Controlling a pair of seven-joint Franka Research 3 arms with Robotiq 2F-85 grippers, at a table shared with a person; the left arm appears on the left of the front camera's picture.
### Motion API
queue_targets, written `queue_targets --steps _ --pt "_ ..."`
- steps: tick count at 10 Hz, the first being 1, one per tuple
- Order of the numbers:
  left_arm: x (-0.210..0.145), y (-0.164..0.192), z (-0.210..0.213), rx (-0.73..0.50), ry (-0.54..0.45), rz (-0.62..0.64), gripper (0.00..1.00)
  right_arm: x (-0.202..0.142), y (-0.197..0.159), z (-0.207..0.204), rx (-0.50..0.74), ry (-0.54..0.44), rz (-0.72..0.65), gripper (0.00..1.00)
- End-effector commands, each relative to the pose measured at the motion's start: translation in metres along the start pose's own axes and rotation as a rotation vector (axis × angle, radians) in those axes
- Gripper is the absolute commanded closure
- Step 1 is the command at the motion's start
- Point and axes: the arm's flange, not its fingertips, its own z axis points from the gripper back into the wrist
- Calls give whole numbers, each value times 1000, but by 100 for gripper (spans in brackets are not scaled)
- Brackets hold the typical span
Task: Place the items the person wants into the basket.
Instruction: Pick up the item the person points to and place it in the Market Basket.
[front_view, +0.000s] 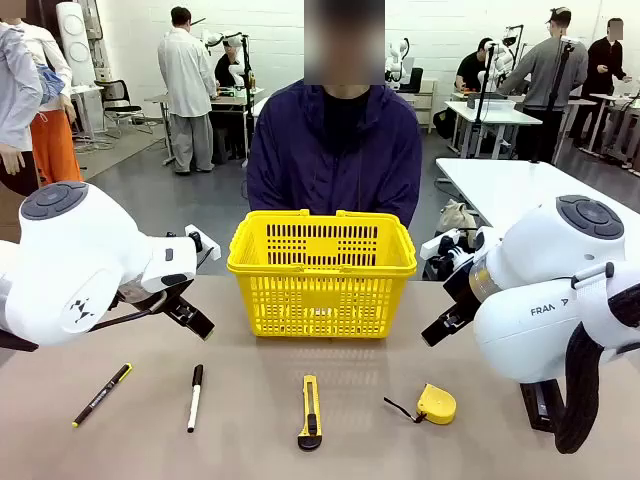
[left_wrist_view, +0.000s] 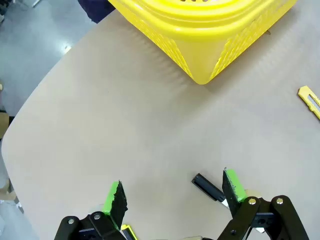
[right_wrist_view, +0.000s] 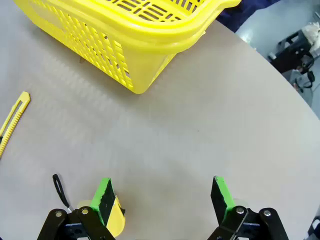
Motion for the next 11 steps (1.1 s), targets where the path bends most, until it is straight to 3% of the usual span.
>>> queue_targets --steps 1,11 --pt "0 0 0 0 0 0 0 0 0 0 0 0 0 0" --pt "0 0 0 0 0 0 0 0 0 0 0 0 0 0"
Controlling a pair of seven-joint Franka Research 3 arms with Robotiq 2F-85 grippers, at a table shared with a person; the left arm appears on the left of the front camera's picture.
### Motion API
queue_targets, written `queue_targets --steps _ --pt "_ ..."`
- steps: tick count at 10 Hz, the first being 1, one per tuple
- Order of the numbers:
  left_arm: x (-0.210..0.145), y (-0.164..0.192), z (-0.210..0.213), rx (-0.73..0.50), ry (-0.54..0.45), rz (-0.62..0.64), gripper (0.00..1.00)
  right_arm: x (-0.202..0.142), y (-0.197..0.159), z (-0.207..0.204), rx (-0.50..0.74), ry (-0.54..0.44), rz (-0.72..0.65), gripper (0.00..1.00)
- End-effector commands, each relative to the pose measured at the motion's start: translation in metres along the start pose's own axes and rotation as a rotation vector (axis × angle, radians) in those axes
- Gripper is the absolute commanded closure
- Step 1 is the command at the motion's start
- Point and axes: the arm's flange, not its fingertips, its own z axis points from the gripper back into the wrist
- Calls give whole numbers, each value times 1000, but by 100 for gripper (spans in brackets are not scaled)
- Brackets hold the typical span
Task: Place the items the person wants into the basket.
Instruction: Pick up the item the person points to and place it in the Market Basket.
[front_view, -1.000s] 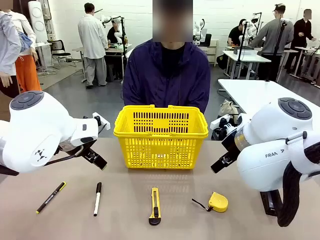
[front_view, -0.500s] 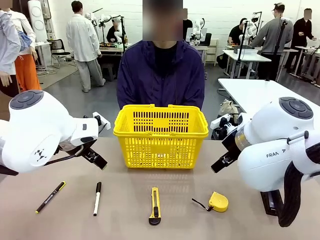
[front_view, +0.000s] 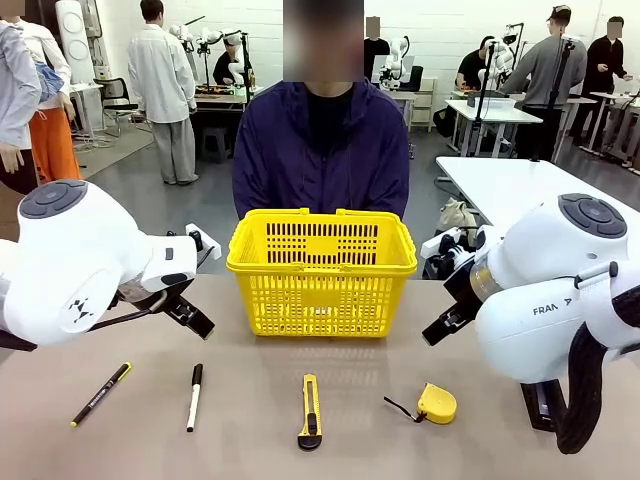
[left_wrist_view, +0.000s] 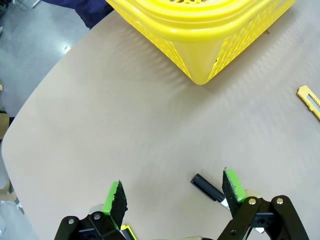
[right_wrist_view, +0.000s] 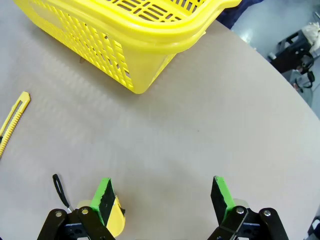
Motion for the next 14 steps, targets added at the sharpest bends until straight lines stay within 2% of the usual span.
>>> queue_targets --steps 1,11,12,14 --pt "0 2 0 0 0 5 0 0 0 0 0 0 -1 0" --pt "0 0 0 0 0 0 0 0 0 0 0 0 0 0" --pt "8 -8 38 19 -23 -26 0 2 14 45 -87 -55 45 0" --pt "23 -5 129 82 -105 -46 0 11 29 137 -154 -111 78 0"
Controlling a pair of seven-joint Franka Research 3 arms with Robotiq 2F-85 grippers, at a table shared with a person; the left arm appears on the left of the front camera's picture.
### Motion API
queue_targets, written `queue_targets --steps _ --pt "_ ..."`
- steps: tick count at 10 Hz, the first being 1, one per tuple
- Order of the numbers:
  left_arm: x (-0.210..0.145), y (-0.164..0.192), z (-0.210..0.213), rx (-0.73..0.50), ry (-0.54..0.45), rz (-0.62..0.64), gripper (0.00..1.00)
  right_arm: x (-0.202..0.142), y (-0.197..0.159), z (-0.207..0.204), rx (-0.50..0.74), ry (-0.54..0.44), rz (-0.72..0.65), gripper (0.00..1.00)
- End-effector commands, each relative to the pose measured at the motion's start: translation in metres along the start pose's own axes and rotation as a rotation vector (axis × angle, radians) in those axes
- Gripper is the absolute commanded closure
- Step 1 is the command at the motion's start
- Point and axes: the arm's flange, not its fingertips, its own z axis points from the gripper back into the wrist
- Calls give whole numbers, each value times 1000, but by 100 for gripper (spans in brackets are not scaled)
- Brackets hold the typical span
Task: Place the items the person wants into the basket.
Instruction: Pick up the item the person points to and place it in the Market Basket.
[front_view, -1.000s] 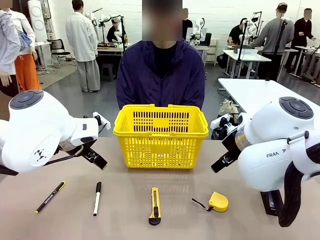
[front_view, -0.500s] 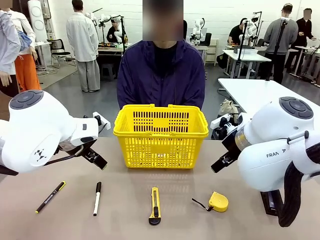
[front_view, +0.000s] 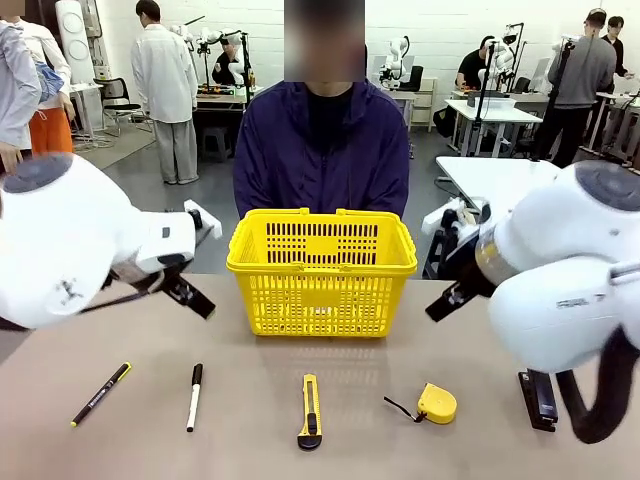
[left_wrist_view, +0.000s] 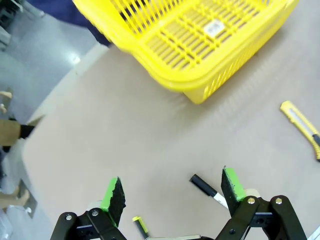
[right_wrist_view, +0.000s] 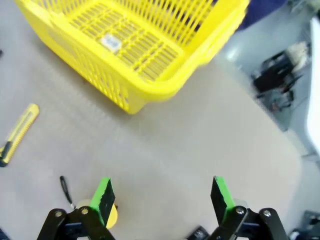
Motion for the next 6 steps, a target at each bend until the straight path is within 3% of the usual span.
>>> queue_targets --steps 1,2,4,6 --pt "9 -3 99 89 -52 -8 0 -7 14 98 -76 -13 -2 0" --pt "15 -17 141 165 -65 -48 0 1 3 139 -90 -21 -31 0" --pt "44 -15 183 172 -38 -87 0 22 -1 193 -80 -41 -40 0" --pt "48 -12 197 188 -61 -43 0 27 7 209 -97 -43 -19 0"
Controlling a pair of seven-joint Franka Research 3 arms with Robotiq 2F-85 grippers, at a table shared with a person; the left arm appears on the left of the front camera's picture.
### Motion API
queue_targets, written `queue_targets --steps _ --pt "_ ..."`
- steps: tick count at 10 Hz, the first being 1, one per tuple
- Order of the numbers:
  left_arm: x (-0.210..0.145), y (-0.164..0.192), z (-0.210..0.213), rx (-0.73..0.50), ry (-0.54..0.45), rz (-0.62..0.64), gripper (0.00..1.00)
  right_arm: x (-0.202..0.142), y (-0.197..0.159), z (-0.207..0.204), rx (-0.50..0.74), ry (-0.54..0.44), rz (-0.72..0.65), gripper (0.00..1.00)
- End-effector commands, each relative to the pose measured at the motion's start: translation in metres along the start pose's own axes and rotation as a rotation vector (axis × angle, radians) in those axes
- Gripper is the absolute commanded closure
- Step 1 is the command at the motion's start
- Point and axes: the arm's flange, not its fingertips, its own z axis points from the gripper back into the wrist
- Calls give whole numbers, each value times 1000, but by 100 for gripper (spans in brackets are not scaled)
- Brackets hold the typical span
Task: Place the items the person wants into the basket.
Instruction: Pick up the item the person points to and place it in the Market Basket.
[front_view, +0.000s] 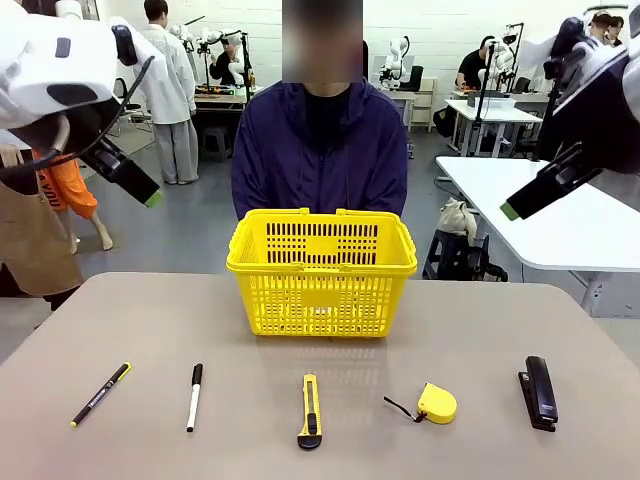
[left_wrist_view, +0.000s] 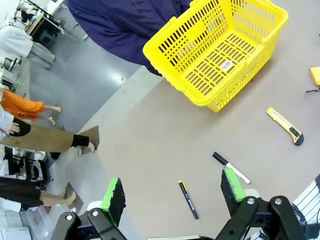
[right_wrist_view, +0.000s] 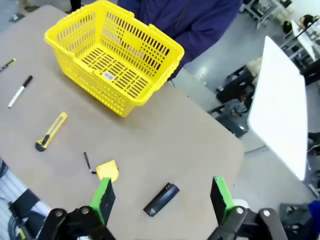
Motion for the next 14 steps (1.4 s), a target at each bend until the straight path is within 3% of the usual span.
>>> queue_targets --steps 1,4,5,6,7,8,10,14 --pt "-7 -4 -6 -1 -2 -7 0 -6 -1 -11 1 2 -6 0" --pt "0 -1 -3 -5 4 -2 0 -1 0 -2 1 4 0 0" --pt "-2 43 -5 -343 72 82 0 -6 -41 -8 327 75 -58 0" --pt "-14 88 1 -550 38 203 0 -17 -86 -16 532 84 -152 0" --pt "-37 120 2 -711 25 273 0 -36 -129 -28 742 55 -221 0" --pt "-58 151 2 -799 45 320 0 -55 -166 -42 846 36 -306 0" --pt "-100 205 13 -777 -63 432 0 -98 -229 -56 890 -65 -451 0" --pt "-183 267 18 -671 -232 509 0 -165 -268 -27 839 -274 -493 0"
